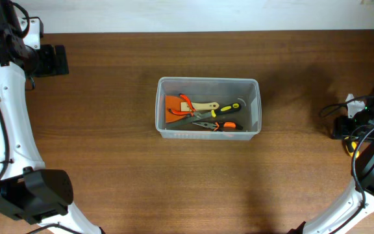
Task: Pack container
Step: 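Move the right gripper to the yellow-black screwdriver and grasp it, then carry the screwdriver into the container with the right gripper, release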
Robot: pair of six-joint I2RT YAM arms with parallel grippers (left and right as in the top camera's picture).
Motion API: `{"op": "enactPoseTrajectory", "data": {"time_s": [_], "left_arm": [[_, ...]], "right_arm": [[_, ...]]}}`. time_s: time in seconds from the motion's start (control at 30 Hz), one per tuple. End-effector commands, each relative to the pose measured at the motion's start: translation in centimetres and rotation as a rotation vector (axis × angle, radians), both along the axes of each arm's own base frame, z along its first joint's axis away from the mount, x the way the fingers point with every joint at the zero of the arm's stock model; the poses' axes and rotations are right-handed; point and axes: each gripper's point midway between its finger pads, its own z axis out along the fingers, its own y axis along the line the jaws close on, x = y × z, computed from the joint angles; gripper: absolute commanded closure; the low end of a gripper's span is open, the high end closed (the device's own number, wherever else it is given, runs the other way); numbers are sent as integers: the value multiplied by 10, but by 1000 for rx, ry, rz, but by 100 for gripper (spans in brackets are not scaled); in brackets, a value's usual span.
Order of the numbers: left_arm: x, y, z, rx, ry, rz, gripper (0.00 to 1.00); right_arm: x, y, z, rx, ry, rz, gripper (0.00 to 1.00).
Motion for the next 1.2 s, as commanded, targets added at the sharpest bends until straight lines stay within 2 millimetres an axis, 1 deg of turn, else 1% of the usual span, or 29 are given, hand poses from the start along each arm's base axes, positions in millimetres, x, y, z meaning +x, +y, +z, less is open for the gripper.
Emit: {"op": "enactPoseTrajectory", "data": {"time_s": [0.0, 0.03, 0.07, 0.13, 0.23, 0.27, 0.33, 0.43, 0.5, 0.6, 0.67, 0.73, 0.8, 0.87, 0.97, 1.07, 1.17], "left_arm": [[1, 0, -2, -16, -1, 8, 1], [1, 0, -2, -16, -1, 8, 1], [1, 0, -2, -16, -1, 8, 1], [1, 0, -2, -16, -1, 8, 1], [1, 0, -2, -16, -1, 8, 1], [1, 0, -2, -16, -1, 8, 1], [1, 0, -2, -16, -1, 8, 1], [1, 0, -2, -16, -1, 8, 1], [1, 0, -2, -16, -1, 8, 1], [1, 0, -2, -16, -1, 8, 1], [1, 0, -2, -16, -1, 8, 1], [1, 0, -2, -16, -1, 8, 1], [1, 0, -2, -16, -1, 8, 1], [1, 0, -2, -16, -1, 8, 1], [1, 0, -2, -16, -1, 8, 1], [1, 0, -2, -16, -1, 8, 1], [1, 0, -2, -16, -1, 8, 1]], "right_arm": [[-7, -3, -7, -8, 30, -21, 38], [-8, -4, -7, -6, 32, -36, 44], [-9, -3, -7, -4, 34, -49, 46], [-12, -3, -7, 1, 41, -74, 48], [-16, -1, -7, 10, 55, -111, 65], [-16, -1, -7, 11, 56, -126, 67], [-16, 0, -7, 15, 51, -195, 79], [-12, 10, -6, 72, 31, -283, 95], [-10, 17, -6, 109, 26, -335, 96], [-11, 29, -2, 167, 32, -422, 96], [-8, 44, 4, 235, 37, -475, 96], [-3, 60, 10, 301, 31, -475, 96], [9, 80, 21, 376, 6, -449, 96], [19, 96, 34, 406, -17, -415, 96], [39, 120, 65, 414, -92, -320, 96], [58, 146, 107, 385, -196, -188, 96], [75, 180, 160, 354, -327, -40, 96]]}}
